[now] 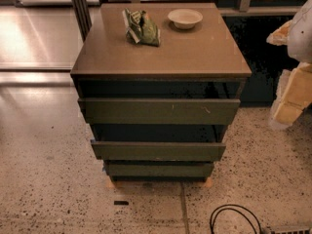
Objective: Open top drawer
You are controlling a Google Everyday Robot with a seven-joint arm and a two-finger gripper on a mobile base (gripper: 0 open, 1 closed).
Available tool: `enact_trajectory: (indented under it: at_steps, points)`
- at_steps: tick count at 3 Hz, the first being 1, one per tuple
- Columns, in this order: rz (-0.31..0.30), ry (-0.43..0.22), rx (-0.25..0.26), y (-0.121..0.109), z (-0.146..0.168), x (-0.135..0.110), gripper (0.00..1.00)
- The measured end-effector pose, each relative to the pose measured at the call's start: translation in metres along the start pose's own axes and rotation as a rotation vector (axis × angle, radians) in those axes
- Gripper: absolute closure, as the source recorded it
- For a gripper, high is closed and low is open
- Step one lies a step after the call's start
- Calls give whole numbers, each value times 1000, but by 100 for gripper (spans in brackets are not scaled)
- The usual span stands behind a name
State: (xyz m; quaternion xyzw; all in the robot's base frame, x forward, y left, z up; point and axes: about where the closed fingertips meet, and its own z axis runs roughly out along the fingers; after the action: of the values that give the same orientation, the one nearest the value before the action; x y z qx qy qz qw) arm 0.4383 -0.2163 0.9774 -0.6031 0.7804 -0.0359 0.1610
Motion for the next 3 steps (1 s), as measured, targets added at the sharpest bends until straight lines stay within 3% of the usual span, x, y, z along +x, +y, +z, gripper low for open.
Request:
enact_trajectory:
  at_steps: [1, 2, 3]
  points:
    - [2, -4, 0, 0, 2, -1, 0]
    - [-21, -58, -32, 2, 32, -12, 0]
    - [-111, -140, -57, -8, 82, -36, 0]
